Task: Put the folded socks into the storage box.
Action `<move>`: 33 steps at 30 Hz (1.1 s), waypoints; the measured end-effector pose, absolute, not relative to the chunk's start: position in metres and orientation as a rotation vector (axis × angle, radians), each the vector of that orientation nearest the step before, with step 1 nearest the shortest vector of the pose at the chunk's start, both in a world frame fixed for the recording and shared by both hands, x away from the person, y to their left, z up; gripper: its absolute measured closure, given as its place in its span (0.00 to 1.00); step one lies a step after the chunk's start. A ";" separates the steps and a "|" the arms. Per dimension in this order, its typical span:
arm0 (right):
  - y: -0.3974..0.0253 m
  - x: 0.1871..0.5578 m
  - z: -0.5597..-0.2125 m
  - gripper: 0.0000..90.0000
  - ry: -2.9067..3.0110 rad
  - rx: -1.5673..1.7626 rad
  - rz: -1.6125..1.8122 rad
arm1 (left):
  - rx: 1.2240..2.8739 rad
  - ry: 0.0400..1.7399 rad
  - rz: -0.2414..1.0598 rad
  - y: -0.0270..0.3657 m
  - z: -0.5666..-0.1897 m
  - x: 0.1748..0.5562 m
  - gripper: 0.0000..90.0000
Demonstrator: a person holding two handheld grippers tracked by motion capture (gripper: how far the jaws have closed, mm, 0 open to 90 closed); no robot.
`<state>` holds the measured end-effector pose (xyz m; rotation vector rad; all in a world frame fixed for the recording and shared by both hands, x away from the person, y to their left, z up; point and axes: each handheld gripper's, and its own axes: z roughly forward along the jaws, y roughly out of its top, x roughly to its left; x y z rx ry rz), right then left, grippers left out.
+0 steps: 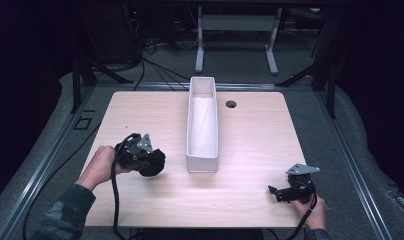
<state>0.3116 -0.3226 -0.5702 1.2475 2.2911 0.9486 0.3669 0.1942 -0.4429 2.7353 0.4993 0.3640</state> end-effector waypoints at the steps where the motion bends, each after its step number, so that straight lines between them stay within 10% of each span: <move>1: -0.323 0.312 -0.570 0.00 2.291 1.246 0.949 | 2.737 0.498 0.369 0.195 -0.442 0.368 0.82; 33: -0.323 0.311 -0.570 0.00 2.291 1.247 0.949 | 2.720 0.528 0.514 0.196 -0.384 0.407 0.82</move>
